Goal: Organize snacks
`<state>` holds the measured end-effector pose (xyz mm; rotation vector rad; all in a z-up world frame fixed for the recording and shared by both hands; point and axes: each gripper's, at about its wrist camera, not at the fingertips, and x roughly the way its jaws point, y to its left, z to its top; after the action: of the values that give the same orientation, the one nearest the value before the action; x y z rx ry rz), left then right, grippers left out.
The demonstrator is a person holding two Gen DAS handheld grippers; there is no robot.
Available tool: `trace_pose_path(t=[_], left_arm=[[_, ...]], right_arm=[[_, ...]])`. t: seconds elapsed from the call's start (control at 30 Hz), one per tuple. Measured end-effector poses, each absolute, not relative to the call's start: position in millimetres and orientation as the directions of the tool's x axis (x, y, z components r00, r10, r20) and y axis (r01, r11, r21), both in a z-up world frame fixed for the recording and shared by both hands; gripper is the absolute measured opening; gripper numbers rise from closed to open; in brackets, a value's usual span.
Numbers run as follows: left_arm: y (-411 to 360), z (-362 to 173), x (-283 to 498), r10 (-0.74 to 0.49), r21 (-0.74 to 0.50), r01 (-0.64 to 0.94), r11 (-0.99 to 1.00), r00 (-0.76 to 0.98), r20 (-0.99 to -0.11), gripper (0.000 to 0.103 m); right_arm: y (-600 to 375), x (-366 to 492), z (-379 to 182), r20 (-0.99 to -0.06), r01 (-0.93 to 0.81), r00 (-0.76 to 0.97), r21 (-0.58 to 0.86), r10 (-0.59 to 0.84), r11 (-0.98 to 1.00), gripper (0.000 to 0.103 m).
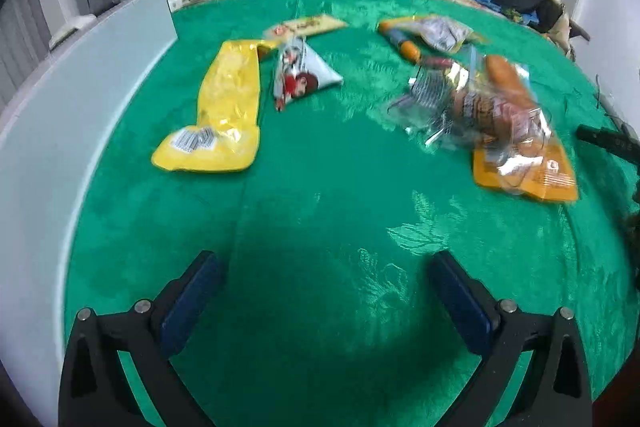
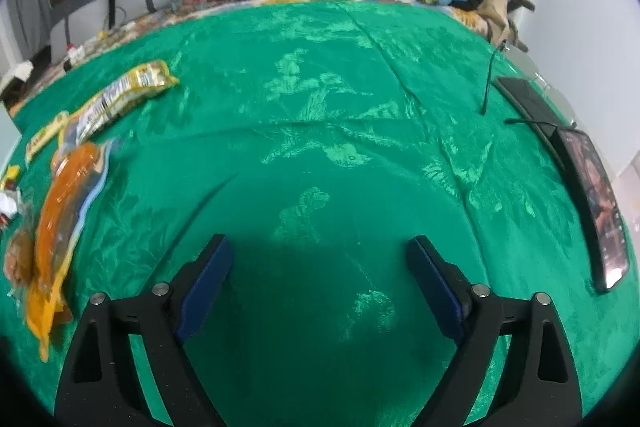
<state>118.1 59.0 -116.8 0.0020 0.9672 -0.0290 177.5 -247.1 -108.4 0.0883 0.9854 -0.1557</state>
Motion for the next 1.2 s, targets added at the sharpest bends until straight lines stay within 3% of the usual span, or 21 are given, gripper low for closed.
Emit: trace_pose_path(t=[1.2], left_arm=[[60.2,-119.9,118.8,-0.010,0.000,0.016,1.000,0.602,-0.798,0.103]], right_arm=[[-249.4,175.9,-107.4,-0.836,0.170,0.541,-0.003,-0.096,0.986,0.092]])
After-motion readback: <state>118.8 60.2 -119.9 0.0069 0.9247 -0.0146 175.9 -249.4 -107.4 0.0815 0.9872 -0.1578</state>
